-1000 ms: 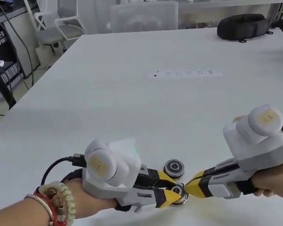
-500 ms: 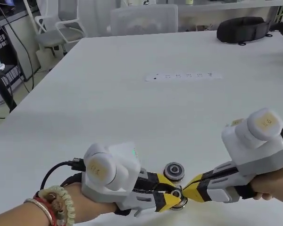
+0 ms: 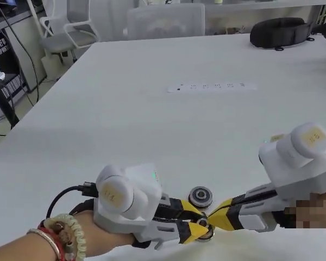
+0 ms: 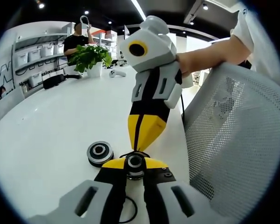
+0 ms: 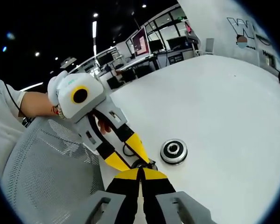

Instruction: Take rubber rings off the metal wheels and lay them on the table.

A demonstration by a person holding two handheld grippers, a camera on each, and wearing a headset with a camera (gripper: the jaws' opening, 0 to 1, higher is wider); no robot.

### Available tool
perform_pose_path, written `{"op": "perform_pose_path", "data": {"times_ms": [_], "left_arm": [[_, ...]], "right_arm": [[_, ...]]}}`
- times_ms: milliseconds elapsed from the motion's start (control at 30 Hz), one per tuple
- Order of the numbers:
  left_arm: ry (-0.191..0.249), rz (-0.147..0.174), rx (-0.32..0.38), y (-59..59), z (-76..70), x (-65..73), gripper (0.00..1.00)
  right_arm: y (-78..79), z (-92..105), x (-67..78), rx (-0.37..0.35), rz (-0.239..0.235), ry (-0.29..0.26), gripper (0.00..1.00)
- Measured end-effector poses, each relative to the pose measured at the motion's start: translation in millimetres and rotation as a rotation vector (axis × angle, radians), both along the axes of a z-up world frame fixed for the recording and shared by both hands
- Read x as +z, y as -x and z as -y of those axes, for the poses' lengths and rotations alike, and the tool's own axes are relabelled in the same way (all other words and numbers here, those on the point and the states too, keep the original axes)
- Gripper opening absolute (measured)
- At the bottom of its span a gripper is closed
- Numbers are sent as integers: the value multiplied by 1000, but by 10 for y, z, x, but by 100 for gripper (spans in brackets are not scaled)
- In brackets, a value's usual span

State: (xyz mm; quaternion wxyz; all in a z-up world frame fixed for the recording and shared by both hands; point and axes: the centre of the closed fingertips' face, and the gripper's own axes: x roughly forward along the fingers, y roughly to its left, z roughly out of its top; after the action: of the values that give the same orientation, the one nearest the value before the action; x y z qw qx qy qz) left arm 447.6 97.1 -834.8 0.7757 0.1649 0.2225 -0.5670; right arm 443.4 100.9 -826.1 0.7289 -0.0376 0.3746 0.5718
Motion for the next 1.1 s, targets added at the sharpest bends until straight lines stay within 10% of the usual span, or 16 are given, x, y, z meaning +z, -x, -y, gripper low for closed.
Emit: {"op": "perform_pose_path", "data": {"times_ms": [1100], "left_arm": [[-9, 3, -1, 6, 2, -8, 7]], "right_arm": [[-46, -12, 89, -40, -31, -62, 0]]}}
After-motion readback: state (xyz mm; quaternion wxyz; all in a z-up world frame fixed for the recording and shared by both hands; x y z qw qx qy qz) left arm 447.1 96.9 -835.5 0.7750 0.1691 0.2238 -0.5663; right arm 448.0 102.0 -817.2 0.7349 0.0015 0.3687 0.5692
